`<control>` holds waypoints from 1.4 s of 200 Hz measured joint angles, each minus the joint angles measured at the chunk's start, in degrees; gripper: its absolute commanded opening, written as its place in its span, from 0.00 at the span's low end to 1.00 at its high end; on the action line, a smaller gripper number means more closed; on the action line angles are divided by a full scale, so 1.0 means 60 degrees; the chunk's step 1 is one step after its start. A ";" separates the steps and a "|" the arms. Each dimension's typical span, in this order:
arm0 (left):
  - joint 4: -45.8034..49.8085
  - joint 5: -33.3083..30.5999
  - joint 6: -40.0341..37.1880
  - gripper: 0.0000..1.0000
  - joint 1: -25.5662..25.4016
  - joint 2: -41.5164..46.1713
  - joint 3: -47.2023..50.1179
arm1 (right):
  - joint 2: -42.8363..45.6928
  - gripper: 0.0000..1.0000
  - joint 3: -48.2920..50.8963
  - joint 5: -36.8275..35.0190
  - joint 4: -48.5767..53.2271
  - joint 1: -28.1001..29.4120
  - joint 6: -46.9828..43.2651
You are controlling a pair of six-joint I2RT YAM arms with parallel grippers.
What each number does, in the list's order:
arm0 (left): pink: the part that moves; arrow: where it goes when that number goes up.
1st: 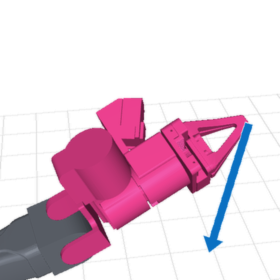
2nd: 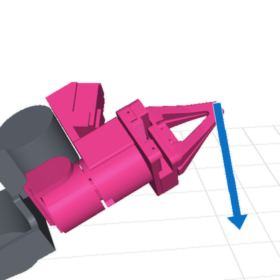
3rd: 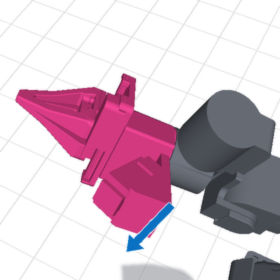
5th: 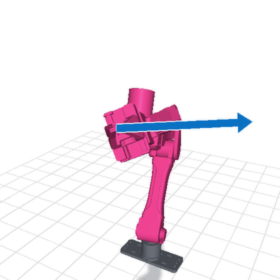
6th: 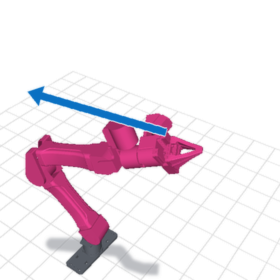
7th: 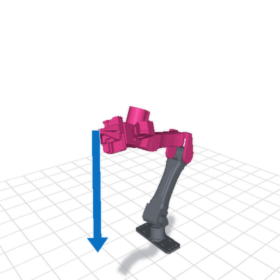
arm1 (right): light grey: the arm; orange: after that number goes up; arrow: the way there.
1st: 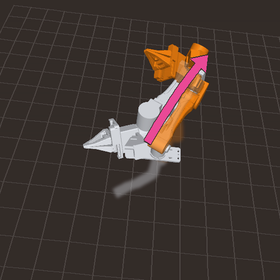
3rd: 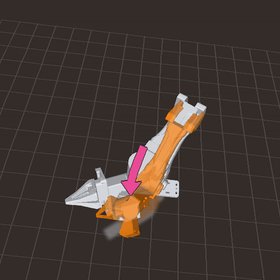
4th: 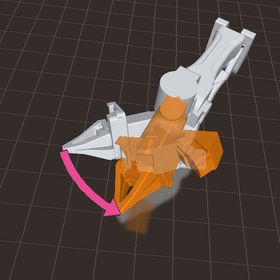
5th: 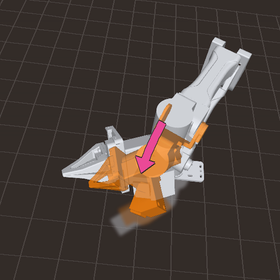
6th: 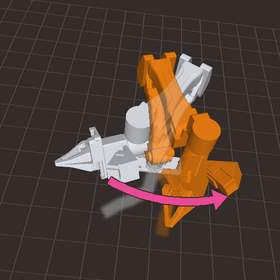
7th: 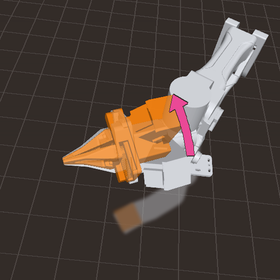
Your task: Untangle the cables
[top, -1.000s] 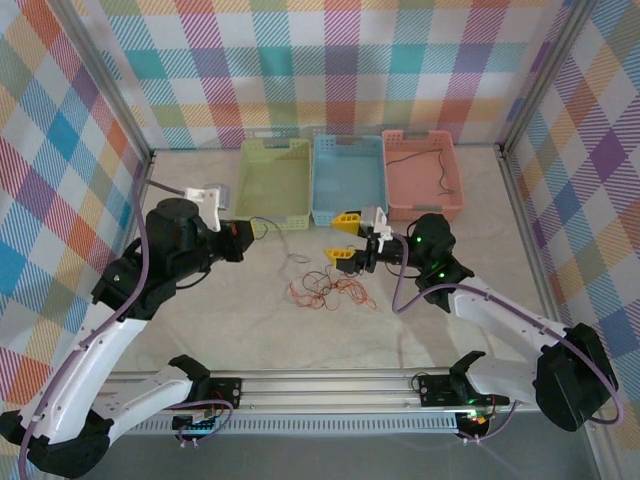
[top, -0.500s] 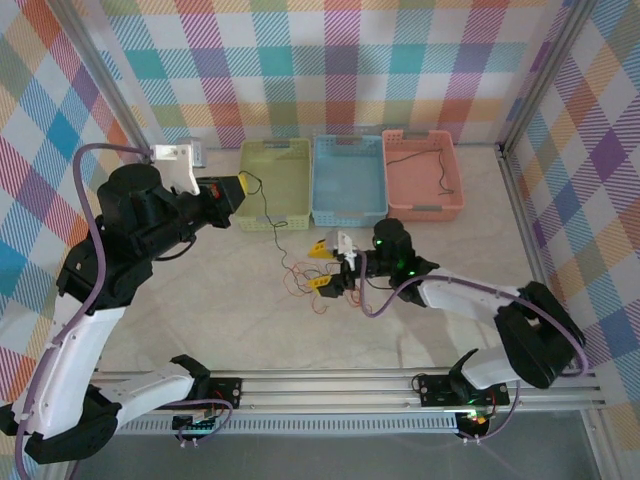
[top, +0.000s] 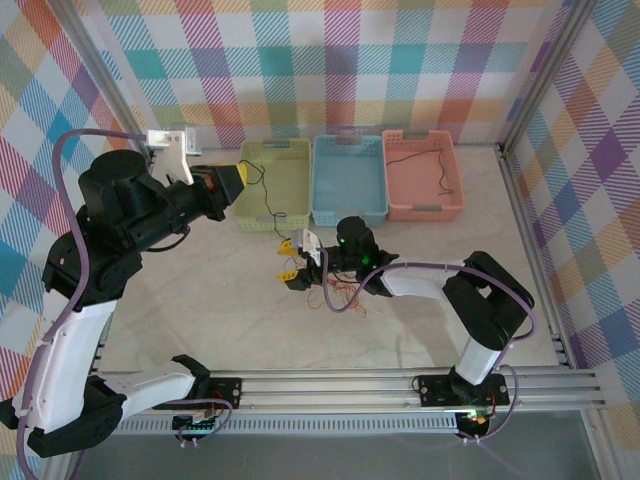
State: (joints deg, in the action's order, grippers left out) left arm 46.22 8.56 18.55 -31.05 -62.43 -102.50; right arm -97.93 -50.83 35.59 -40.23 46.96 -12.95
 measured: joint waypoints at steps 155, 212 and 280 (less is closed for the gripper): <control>0.0109 -0.0007 -0.0069 0.00 0.0000 0.0222 -0.0248 | 0.1712 0.52 0.0878 -0.0605 -0.0098 -0.0503 -0.0124; 0.0106 0.0127 -0.0069 0.00 0.0000 0.0219 -0.0237 | 0.1322 0.48 -0.0248 -0.0171 0.0375 -0.0503 -0.0055; 0.0106 0.0149 -0.0073 0.00 0.0000 0.0240 -0.0175 | 0.0579 0.09 -0.1049 0.0433 0.0576 -0.0324 0.0452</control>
State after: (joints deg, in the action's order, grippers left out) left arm 46.85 9.45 18.11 -31.05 -60.99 -103.55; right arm -94.45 -57.12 38.20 -36.77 45.01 -10.24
